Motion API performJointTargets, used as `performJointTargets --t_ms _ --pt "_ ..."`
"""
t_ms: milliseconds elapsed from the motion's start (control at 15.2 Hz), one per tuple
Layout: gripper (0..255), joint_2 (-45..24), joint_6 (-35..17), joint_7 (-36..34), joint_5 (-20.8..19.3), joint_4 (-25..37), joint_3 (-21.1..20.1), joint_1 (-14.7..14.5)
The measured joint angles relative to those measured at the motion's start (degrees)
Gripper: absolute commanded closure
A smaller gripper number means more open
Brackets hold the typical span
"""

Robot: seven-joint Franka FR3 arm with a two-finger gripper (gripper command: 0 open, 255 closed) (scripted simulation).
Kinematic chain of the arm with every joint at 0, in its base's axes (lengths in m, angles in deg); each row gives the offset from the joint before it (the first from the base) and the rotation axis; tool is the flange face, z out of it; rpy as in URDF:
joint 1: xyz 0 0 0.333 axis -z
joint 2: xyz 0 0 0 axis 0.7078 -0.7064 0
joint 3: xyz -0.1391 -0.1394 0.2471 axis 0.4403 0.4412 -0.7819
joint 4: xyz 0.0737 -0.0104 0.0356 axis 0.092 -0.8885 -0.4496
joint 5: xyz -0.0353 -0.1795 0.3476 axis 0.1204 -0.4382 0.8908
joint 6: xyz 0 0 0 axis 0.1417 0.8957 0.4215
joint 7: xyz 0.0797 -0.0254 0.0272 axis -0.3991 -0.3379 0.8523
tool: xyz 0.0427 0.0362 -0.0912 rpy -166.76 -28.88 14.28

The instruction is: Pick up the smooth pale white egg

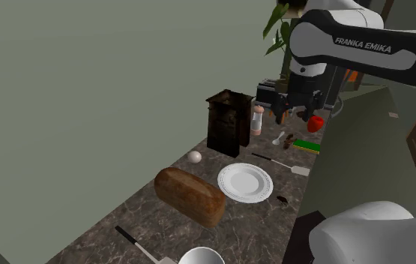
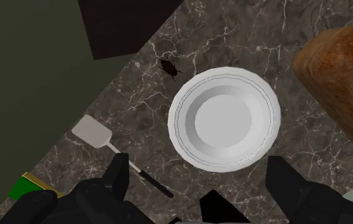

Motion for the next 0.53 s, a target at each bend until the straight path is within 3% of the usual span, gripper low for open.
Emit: performJointTargets --t_ms 198,528 --pt "0 -1.76 -1.88 0.13 0.23 -0.25 -0.09 -0.38" --pt "0 -9.06 -9.60 -0.37 1.65 -1.20 -1.45 -2.15"
